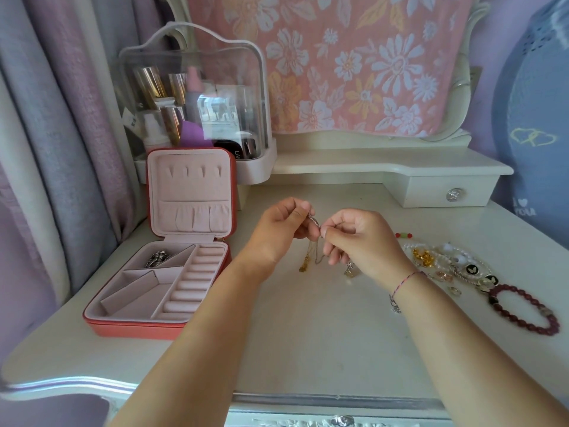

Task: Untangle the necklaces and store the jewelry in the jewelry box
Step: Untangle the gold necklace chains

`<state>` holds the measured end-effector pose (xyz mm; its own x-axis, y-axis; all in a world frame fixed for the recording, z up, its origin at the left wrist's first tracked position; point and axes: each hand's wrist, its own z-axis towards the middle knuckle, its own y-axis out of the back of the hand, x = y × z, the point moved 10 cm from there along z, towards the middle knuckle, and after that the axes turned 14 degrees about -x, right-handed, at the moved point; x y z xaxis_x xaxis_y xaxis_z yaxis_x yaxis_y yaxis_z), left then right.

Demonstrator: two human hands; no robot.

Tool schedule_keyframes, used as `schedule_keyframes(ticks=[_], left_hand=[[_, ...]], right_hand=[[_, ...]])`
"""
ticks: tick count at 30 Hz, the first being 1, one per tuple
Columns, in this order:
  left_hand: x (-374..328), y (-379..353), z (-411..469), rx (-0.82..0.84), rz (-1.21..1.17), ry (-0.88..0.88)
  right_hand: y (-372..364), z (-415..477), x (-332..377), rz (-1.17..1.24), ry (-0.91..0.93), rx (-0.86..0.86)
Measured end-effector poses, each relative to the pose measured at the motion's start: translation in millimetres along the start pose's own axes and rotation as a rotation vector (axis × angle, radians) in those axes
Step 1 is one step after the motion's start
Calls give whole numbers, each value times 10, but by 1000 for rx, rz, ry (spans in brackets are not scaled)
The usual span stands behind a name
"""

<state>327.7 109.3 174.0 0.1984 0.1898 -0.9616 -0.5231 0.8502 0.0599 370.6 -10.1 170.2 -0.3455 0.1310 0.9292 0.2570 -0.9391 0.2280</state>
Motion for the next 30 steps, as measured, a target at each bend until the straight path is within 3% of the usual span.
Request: schedule_keyframes(ticks=[19,24,30], left_hand=[[-10,58,12,-60,-75,49],[-28,87,9,-69,-33,30],[-13,88,11,-68,-146,74]], right_hand=[[-120,-11,-143,195,-149,115],[-95,5,-103,188,-102,102],[-42,16,-77,155,-59,64]])
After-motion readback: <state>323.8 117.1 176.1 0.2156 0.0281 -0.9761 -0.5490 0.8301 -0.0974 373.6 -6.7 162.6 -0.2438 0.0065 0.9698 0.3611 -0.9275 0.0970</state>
